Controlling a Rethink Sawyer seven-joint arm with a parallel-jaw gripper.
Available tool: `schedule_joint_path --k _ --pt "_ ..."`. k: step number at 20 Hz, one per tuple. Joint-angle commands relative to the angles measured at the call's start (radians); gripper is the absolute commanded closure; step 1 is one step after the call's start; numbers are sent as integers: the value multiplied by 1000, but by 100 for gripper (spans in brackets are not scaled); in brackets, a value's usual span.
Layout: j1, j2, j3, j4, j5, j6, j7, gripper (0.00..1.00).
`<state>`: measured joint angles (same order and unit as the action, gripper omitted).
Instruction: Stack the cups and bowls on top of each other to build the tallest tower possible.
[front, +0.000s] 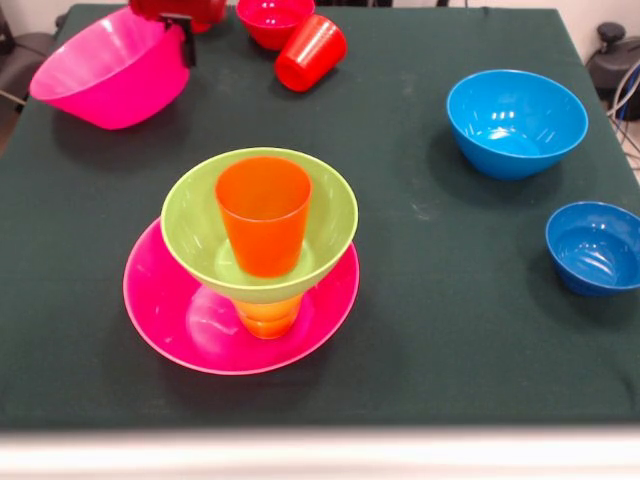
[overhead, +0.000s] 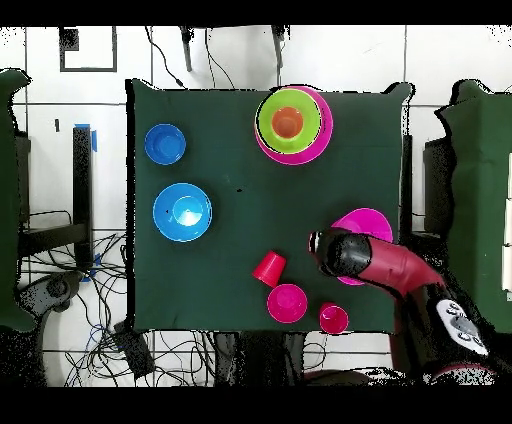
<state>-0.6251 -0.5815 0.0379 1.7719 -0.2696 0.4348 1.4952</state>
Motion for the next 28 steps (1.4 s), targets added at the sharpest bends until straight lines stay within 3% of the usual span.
schedule_joint_path --k 1,20,21,28 --pt "-86 37 159 -178 -20 222 -167 100" --pt "-234 146 313 -391 -151 354 -327 100" --pt "-234 152 319 -407 -167 375 -325 0" --pt "-241 156 336 -430 -205 409 -354 0"
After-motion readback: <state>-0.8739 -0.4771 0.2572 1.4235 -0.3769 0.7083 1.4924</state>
